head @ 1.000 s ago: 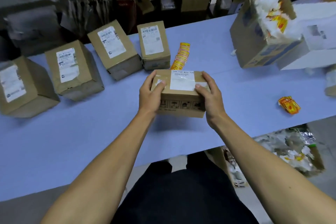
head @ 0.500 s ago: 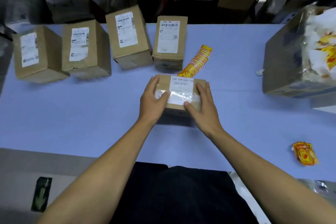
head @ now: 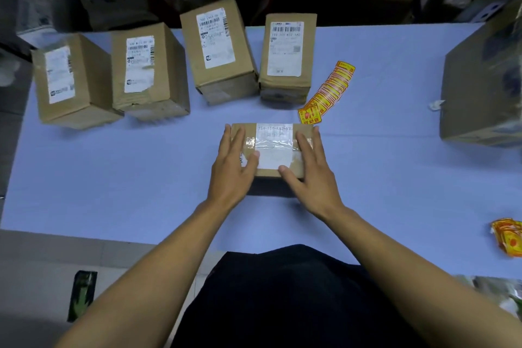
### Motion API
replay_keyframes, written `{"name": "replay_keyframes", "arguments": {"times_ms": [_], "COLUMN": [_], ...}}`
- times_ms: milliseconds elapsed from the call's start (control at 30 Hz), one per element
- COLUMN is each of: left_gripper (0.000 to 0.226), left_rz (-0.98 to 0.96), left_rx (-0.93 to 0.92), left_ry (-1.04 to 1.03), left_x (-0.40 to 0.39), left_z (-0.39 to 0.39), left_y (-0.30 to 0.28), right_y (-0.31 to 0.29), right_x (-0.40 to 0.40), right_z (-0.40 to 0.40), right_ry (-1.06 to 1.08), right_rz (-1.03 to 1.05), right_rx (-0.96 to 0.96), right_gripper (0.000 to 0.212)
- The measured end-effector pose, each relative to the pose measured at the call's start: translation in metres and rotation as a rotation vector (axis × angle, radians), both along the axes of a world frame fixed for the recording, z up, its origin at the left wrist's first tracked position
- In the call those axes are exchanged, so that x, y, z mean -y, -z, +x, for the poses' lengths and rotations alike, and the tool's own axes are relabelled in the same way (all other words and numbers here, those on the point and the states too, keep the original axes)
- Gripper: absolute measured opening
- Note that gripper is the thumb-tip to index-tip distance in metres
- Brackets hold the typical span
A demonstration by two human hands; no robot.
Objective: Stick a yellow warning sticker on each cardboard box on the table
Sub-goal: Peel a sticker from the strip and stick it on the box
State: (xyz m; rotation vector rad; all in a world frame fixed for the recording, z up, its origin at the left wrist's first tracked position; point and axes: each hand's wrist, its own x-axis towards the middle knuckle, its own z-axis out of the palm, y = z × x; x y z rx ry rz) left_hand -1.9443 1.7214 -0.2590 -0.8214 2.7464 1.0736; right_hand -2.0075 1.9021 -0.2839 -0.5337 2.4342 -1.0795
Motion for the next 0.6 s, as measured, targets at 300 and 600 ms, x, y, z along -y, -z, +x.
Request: {"name": "replay_keyframes", "arguments": {"times_ms": [300, 600], "left_gripper": [0.065, 0.070], "left_rz": [-0.359, -0.487], "left_rx": [0.065, 0.174], "left_ry": [0.419, 0.497], "left_x": [-0.001, -0.004], "left_z": [-0.049, -0.060], "left_y": [-0.002, 0.010], "right_y": [-0.006, 0.016], "right_x": [-0.018, -0.014], "right_z": [-0.036, -0.101], "right_ry": [0.199, 0.198], "right_rz": [-0.058, 0.202], "right_rx": [0.083, 0.036], "right_gripper": [0.064, 0.036]}}
